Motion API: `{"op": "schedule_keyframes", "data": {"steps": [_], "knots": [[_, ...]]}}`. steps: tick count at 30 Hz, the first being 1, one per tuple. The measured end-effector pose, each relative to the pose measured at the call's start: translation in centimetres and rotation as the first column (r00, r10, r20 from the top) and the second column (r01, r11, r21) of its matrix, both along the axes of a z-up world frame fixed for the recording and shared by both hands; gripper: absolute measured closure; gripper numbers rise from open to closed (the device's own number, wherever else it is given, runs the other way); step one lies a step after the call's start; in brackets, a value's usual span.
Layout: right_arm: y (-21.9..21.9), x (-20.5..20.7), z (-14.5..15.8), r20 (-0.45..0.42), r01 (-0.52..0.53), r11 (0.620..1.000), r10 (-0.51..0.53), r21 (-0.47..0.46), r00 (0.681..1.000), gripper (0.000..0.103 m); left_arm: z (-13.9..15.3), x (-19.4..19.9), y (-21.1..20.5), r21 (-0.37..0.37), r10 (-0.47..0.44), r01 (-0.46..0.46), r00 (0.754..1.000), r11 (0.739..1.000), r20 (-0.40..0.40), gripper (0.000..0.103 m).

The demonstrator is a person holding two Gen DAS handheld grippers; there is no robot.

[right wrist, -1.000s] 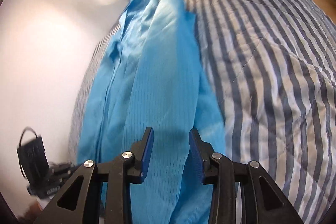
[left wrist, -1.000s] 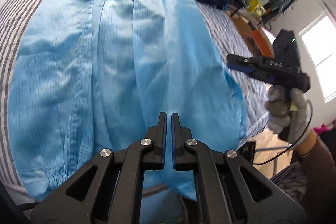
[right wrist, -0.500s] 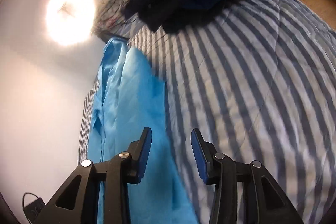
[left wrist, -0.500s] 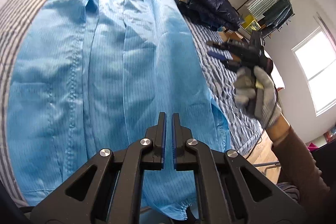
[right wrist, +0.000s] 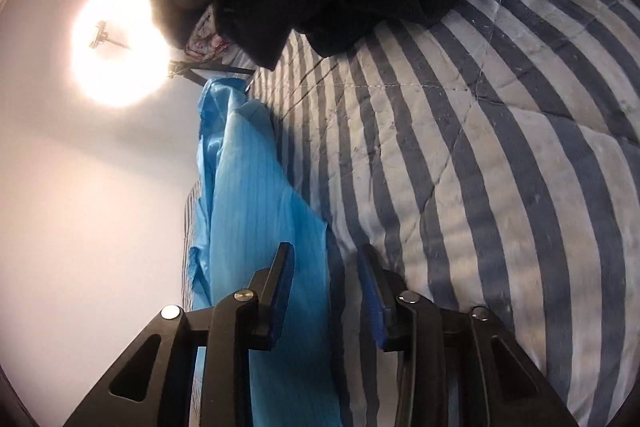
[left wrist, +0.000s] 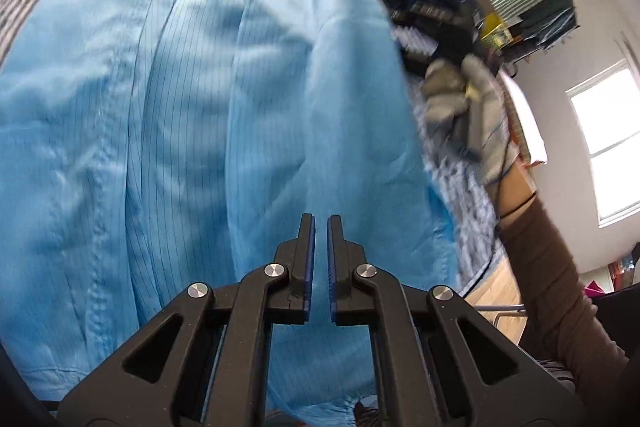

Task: Fold large clothes

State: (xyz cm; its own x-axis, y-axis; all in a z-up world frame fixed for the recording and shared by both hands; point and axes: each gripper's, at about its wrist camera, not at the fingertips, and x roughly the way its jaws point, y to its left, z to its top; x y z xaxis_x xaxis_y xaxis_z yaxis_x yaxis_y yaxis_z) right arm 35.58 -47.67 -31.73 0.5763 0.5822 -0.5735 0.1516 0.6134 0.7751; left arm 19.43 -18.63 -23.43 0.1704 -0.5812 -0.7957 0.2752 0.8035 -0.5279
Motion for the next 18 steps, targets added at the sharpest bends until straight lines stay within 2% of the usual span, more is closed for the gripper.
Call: {"op": "schedule_keyframes", "data": {"steps": [4,5,6,8,10,12,15,17,18], "knots": [[0.5,1.6,-0.1,0.010,-0.014,1.000,0.013,0.009,1.000,0.072,-1.4,-0.3,0.1,0.061,0.020,-0.020,1.000,0.998,-0.011,0.101],[1.1,2.1,0.0,0.018,-0.026,1.000,0.026,0.004,0.999,0.083,-1.6,-0.3,0.2,0.068,0.027,-0.026,1.000,0.997,-0.016,0.101],[1.6,2.3,0.1,0.022,-0.044,0.999,0.044,-0.004,0.999,0.100,-1.9,-0.3,0.4,0.071,0.030,-0.028,0.999,0.997,-0.024,0.101],[2.4,2.5,0.8,0.025,-0.054,0.996,0.056,-0.070,0.998,0.103,-2.1,-0.4,0.6,0.085,0.035,-0.033,0.999,0.996,-0.026,0.101],[3.1,2.4,3.2,0.075,-0.060,0.982,0.074,-0.180,0.994,0.103,-2.4,-0.7,0.9,0.102,0.031,-0.029,0.999,0.994,-0.022,0.101],[3.6,2.1,6.5,0.129,-0.044,0.945,0.090,-0.324,0.988,0.103,-2.8,-1.0,1.3,0.108,0.036,-0.032,0.999,0.994,-0.030,0.101],[3.9,2.2,10.7,0.191,0.024,0.847,0.092,-0.531,0.977,0.103,-3.2,-1.4,1.7,0.102,0.043,-0.037,0.998,0.994,-0.051,0.101],[3.5,2.8,11.3,0.176,0.036,0.807,0.085,-0.589,0.981,0.103,-3.2,-1.6,1.8,0.100,0.040,-0.034,0.998,0.994,-0.050,0.101],[3.2,3.0,11.0,0.163,0.025,0.813,0.086,-0.581,0.983,0.103,-3.1,-1.7,1.8,0.100,0.035,-0.030,0.998,0.995,-0.047,0.101]]}}
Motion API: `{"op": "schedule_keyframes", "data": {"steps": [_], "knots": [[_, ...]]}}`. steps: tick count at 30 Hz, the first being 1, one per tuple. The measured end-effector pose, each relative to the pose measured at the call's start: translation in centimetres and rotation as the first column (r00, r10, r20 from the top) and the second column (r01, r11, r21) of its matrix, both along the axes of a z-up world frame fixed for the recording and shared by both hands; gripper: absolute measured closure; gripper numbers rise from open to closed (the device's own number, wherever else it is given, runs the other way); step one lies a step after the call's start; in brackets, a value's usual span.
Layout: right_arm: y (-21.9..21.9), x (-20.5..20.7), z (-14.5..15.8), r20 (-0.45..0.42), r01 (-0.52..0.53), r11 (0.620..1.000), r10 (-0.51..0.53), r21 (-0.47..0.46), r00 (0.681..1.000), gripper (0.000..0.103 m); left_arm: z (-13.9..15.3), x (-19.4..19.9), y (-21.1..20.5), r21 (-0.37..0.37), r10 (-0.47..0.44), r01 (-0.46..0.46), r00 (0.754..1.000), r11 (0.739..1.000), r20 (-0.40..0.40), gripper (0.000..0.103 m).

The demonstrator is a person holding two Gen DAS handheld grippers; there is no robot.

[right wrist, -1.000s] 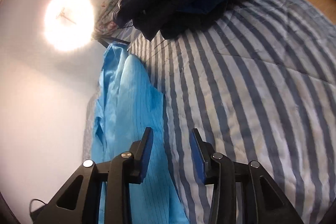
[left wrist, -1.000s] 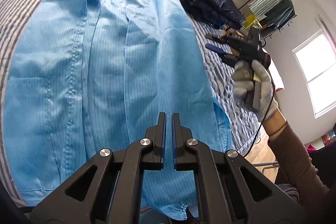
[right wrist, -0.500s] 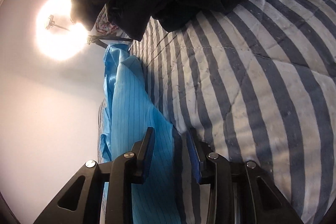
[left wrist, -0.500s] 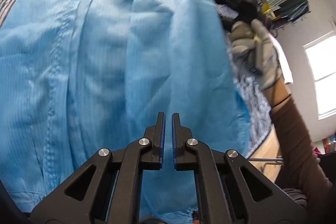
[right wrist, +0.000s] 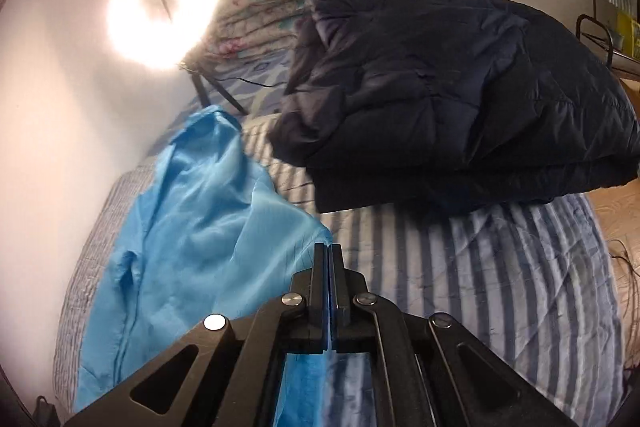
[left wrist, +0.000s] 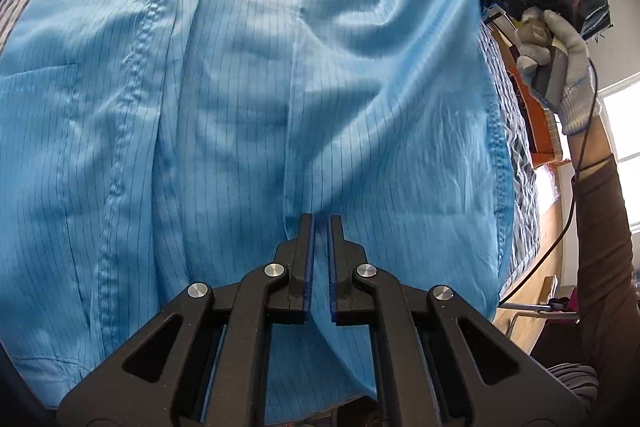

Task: Fold large clothes

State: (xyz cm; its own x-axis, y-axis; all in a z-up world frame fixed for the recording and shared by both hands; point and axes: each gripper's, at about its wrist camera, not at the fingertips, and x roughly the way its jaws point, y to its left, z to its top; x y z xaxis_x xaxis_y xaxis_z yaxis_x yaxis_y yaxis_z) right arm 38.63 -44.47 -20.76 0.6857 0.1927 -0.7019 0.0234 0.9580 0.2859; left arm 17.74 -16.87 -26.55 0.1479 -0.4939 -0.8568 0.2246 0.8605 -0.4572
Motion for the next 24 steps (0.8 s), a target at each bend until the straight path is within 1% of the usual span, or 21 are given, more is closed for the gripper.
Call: {"op": "schedule_keyframes", "data": {"steps": [1,2,3,6,8,9,12,14,16,19,21,23,24], "knots": [[-0.4,0.5,-0.8,-0.036,-0.018,0.999,0.019,0.046,0.999,0.101,0.1,-0.1,0.0,0.001,-0.006,0.006,1.000,1.000,0.001,0.098],[-1.0,0.2,-1.5,-0.065,-0.034,0.995,0.040,0.090,0.997,0.098,0.1,-0.1,-0.1,-0.003,-0.008,0.008,1.000,1.000,-0.001,0.090],[-1.4,0.3,-2.1,-0.087,-0.023,0.993,0.034,0.119,0.996,0.087,0.2,-0.3,-0.1,-0.012,-0.007,0.007,1.000,1.000,0.000,0.080],[-2.5,-1.6,-2.8,-0.082,-0.010,0.987,0.023,0.161,0.996,0.078,0.5,-0.1,-0.7,-0.042,-0.007,0.007,1.000,0.999,0.001,0.066],[-3.1,-3.2,-3.3,-0.099,-0.023,0.982,0.043,0.188,0.994,0.072,0.6,-0.2,-0.8,-0.032,-0.011,0.011,1.000,0.999,0.006,0.065],[-3.4,-4.3,-3.6,-0.114,-0.024,0.978,0.049,0.207,0.992,0.070,0.6,-0.3,-0.9,-0.032,-0.010,0.010,1.000,0.999,0.003,0.065],[-3.5,-9.0,-4.1,-0.118,-0.060,0.958,0.096,0.281,0.988,0.070,0.7,-0.2,-0.6,-0.057,0.001,-0.003,1.000,0.998,-0.023,0.065],[-3.2,-12.5,-4.3,-0.109,-0.095,0.939,0.138,0.329,0.984,0.070,0.9,-0.7,-0.5,-0.052,-0.001,0.001,1.000,0.999,-0.008,0.065],[-2.3,-15.7,-4.8,-0.112,-0.125,0.920,0.178,0.371,0.978,0.070,1.0,-1.2,-0.4,-0.030,-0.005,0.005,1.000,1.000,0.011,0.065],[-1.0,-19.6,-5.3,-0.120,-0.145,0.904,0.209,0.401,0.971,0.070,0.7,-1.5,0.4,-0.042,0.021,-0.021,1.000,0.999,0.001,0.065],[-0.3,-21.5,-5.7,-0.133,-0.160,0.900,0.232,0.406,0.964,0.070,0.7,-1.6,1.1,-0.045,0.039,-0.039,0.999,0.998,-0.001,0.065],[0.5,-23.1,-5.9,-0.147,-0.172,0.907,0.244,0.385,0.959,0.069,0.7,-1.6,1.7,-0.052,0.059,-0.059,0.998,0.997,-0.005,0.065],[1.1,-23.6,-6.2,-0.156,-0.175,0.909,0.249,0.378,0.956,0.066,0.6,-1.6,2.0,-0.060,0.071,-0.072,0.997,0.996,-0.013,0.065]]}}
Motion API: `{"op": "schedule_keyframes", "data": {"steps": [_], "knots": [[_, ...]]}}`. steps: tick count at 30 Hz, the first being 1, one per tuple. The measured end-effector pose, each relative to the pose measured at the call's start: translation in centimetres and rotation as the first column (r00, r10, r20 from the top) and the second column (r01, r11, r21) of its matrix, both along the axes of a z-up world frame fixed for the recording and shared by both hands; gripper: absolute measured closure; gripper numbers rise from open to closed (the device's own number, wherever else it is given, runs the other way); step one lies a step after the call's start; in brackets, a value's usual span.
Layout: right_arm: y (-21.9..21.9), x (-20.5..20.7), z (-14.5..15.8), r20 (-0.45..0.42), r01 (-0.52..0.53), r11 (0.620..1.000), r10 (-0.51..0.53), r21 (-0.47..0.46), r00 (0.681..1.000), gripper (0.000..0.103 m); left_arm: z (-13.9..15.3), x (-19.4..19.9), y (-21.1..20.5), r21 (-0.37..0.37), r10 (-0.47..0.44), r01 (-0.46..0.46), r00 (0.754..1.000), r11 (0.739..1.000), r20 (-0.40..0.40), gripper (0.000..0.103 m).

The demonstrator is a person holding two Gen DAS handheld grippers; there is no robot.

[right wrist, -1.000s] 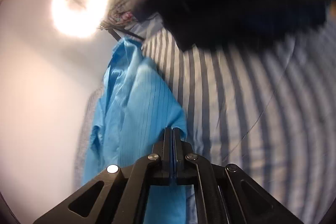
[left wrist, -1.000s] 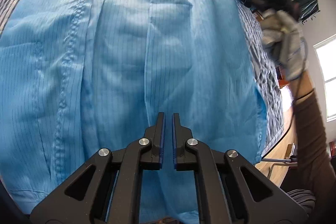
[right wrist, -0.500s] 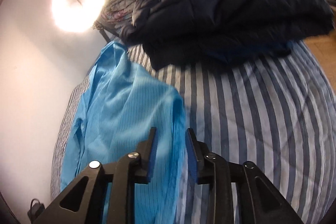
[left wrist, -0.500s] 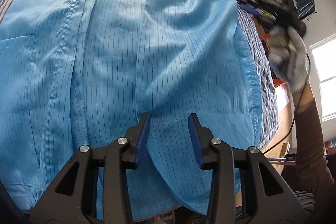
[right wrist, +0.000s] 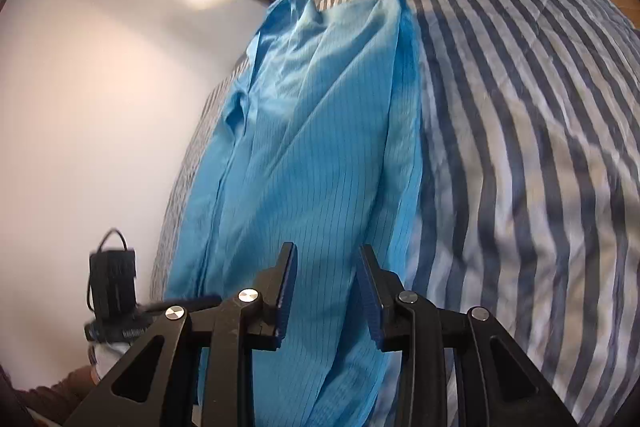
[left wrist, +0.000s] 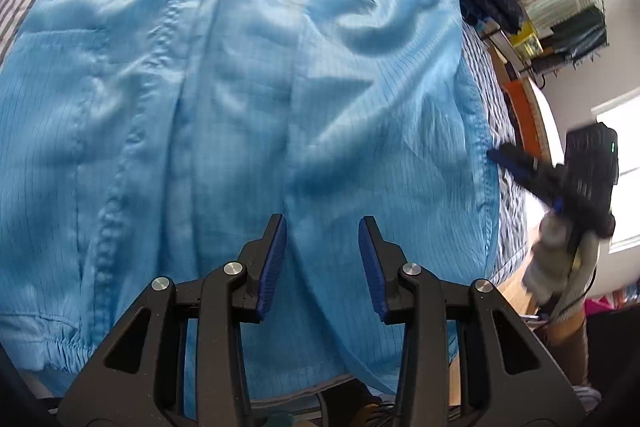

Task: Fold large clothes

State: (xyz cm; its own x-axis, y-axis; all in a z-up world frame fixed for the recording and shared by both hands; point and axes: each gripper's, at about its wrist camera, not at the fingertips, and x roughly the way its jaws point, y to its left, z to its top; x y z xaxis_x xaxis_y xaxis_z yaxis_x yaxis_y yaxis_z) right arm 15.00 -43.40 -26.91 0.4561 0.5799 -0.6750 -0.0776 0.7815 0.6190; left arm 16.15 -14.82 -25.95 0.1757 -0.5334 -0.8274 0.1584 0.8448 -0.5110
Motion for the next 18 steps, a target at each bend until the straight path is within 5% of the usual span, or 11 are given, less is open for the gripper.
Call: {"op": "schedule_keyframes", "data": {"steps": [8,10,13,14,17,18], "knots": [[2.2,-2.4,-2.1,-0.080,0.001,0.997,-0.007,-0.076,0.997,0.056,-1.1,0.4,0.4,-0.096,-0.006,0.000,0.998,0.995,-0.063,0.065],[3.1,-2.8,-2.6,-0.092,-0.014,0.994,0.004,-0.110,0.996,0.056,-1.2,0.5,0.3,-0.103,-0.006,0.000,0.998,0.995,-0.058,0.070],[3.8,-3.0,-3.1,-0.111,-0.032,0.995,0.021,-0.099,0.994,0.056,-1.4,0.5,0.1,-0.111,-0.019,0.012,0.998,0.994,-0.064,0.091],[4.1,-3.0,-3.2,-0.113,-0.035,0.994,0.024,-0.099,0.993,0.060,-1.5,0.5,-0.2,-0.111,-0.020,0.013,0.998,0.994,-0.065,0.094],[5.0,-2.9,-3.6,-0.125,-0.055,0.991,0.039,-0.122,0.991,0.101,-1.6,0.2,-0.8,-0.105,-0.027,0.020,0.998,0.994,-0.065,0.098],[5.2,-3.0,-3.6,-0.123,-0.056,0.990,0.040,-0.131,0.992,0.103,-1.6,-0.1,-1.1,-0.112,-0.036,0.029,0.997,0.993,-0.069,0.100]]}}
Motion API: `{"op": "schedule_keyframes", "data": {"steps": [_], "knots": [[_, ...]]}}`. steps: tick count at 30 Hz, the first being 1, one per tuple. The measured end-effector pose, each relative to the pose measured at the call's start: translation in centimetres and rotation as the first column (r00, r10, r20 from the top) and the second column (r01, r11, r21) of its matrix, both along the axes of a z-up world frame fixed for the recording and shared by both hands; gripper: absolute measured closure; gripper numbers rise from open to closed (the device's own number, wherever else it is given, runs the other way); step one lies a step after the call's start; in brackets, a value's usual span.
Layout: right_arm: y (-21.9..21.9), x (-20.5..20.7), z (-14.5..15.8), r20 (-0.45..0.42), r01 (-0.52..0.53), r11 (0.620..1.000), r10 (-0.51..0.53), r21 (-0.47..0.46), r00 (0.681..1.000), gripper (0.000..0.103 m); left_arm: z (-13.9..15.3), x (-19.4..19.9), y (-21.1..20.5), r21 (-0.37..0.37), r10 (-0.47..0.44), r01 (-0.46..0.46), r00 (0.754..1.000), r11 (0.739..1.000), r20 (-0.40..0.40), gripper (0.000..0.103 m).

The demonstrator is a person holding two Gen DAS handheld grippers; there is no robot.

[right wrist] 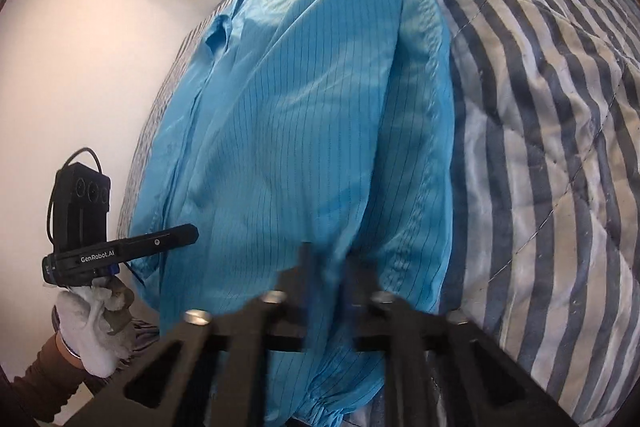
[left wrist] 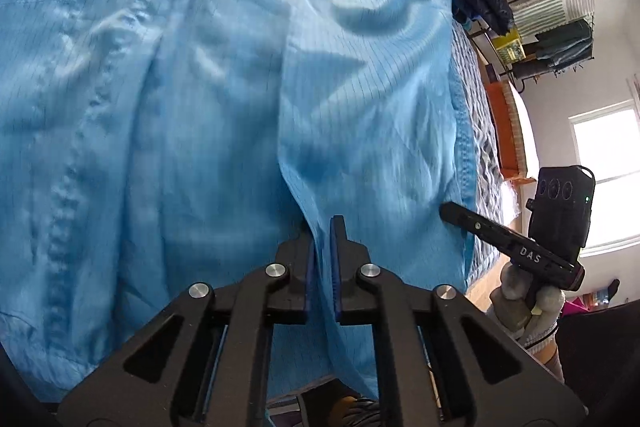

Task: Fold large clothes

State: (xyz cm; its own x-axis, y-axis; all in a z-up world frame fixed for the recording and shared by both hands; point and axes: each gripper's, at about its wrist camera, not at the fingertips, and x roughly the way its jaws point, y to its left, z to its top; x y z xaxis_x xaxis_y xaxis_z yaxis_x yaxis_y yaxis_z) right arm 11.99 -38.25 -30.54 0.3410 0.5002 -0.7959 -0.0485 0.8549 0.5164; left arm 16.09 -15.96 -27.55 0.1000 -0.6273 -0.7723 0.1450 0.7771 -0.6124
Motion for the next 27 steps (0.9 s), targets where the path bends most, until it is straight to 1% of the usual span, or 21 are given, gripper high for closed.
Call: {"op": "schedule_keyframes", "data": {"steps": [4,5,7,9,12,16,20,22,23,24,26,27], "knots": [[-0.8,-1.0,1.3,0.032,0.034,0.999,-0.034,-0.014,0.999,0.103,0.5,-1.4,-1.4,-0.022,-0.045,0.045,0.999,0.999,0.005,0.100],[-1.3,-1.5,1.7,0.040,0.041,0.999,-0.040,-0.032,0.998,0.103,0.5,-1.8,-1.8,-0.027,-0.062,0.062,0.998,0.998,0.006,0.100],[-2.5,-2.1,2.4,0.055,0.066,0.996,-0.063,-0.054,0.997,0.103,0.5,-2.6,-2.9,-0.010,-0.103,0.104,0.995,0.995,0.017,0.100],[-3.5,-2.5,2.6,0.054,0.094,0.994,-0.091,-0.054,0.994,0.103,0.1,-2.8,-3.6,-0.002,-0.125,0.125,0.992,0.992,0.009,0.100],[-4.0,-2.6,1.7,0.026,0.105,0.993,-0.104,-0.062,0.994,0.103,0.4,-3.0,-3.9,0.025,-0.144,0.143,0.989,0.989,0.031,0.100],[-3.2,-2.5,1.1,0.012,0.097,0.995,-0.097,-0.010,0.995,0.103,1.2,-2.3,-3.9,0.077,-0.138,0.132,0.988,0.988,0.075,0.100],[-2.6,-2.1,1.0,0.016,0.093,0.994,-0.092,-0.050,0.996,0.103,1.3,-1.7,-3.1,0.092,-0.110,0.101,0.990,0.991,0.091,0.100],[-3.1,-2.4,1.2,0.021,0.101,0.994,-0.100,-0.041,0.995,0.098,1.8,-1.7,-2.8,0.100,-0.105,0.094,0.988,0.990,0.109,0.100],[-3.5,-2.7,1.5,0.029,0.109,0.993,-0.108,-0.041,0.994,0.094,2.1,-2.0,-2.6,0.106,-0.110,0.097,0.986,0.990,0.126,0.100],[-4.0,-3.3,2.0,0.045,0.113,0.993,-0.111,-0.043,0.993,0.072,2.7,-2.2,-2.7,0.114,-0.124,0.107,0.981,0.988,0.150,0.100],[-4.8,-4.5,2.8,0.077,0.138,0.989,-0.134,-0.060,0.988,0.058,3.5,-2.7,-3.1,0.122,-0.130,0.108,0.974,0.987,0.187,0.100],[-5.1,-4.9,2.9,0.084,0.140,0.989,-0.135,-0.057,0.987,0.055,4.0,-2.7,-3.2,0.116,-0.133,0.111,0.971,0.987,0.198,0.100]]}}
